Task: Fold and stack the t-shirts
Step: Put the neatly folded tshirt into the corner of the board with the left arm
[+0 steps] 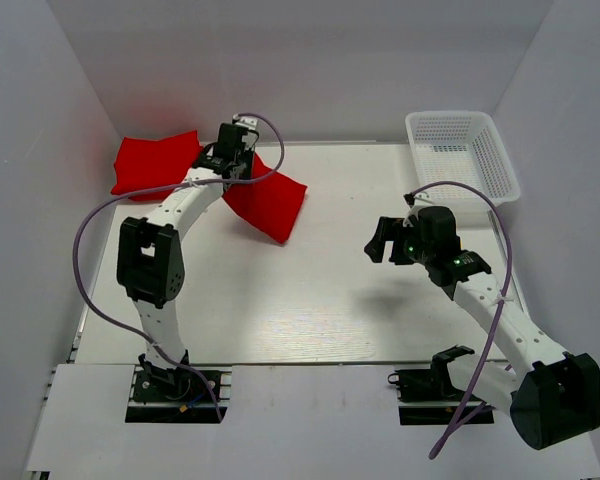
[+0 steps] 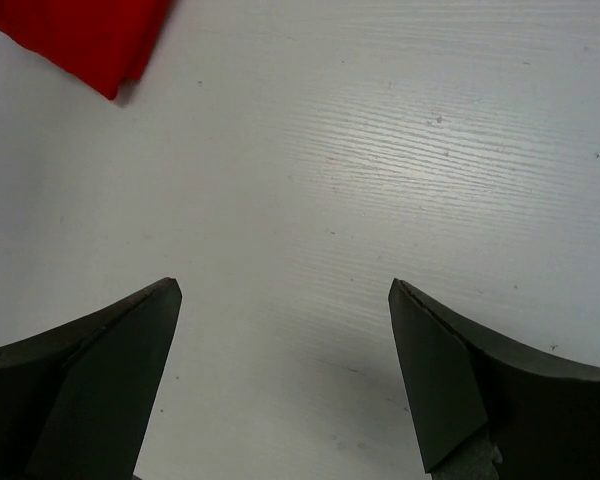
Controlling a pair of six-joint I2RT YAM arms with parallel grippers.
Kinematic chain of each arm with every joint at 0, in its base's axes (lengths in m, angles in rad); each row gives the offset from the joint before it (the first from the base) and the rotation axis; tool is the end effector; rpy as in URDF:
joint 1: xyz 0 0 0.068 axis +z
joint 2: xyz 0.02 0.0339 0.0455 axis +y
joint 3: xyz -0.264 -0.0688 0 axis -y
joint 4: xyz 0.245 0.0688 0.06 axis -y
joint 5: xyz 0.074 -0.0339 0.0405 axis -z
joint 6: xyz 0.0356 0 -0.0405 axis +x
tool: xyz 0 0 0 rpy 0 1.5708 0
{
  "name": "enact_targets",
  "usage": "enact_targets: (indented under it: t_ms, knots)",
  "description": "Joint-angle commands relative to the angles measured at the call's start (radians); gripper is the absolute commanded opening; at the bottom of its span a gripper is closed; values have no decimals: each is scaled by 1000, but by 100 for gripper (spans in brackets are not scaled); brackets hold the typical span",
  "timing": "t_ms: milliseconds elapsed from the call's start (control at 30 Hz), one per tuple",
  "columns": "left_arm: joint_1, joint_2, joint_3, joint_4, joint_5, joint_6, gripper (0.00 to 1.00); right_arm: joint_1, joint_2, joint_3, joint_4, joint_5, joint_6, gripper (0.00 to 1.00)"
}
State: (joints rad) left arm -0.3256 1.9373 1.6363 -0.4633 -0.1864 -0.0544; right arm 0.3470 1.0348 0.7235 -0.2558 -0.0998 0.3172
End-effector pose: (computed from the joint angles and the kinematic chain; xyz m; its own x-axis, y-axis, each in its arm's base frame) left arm 0.4238 -0.1361 0.2692 -0.6649 0.1681 -0.7278 0.1517 0.9844 0.0888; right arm 0.2142 0.0812 0.2638 -0.6102 0.1094 -0.7847 -0.2390 0.9189 0.3139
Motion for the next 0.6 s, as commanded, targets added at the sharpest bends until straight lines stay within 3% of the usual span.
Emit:
enact_targets:
  t_ms: [0, 367, 567]
  knots:
    - [14, -81, 62, 12, -53, 85, 0, -5, -4, 13, 16, 31, 16, 90]
    - [82, -6, 252, 118, -168, 310, 0, -3, 71, 28, 4, 95, 25, 90]
    - [114, 90, 433, 78, -159, 378, 0, -6, 105, 33, 27, 134, 34, 90]
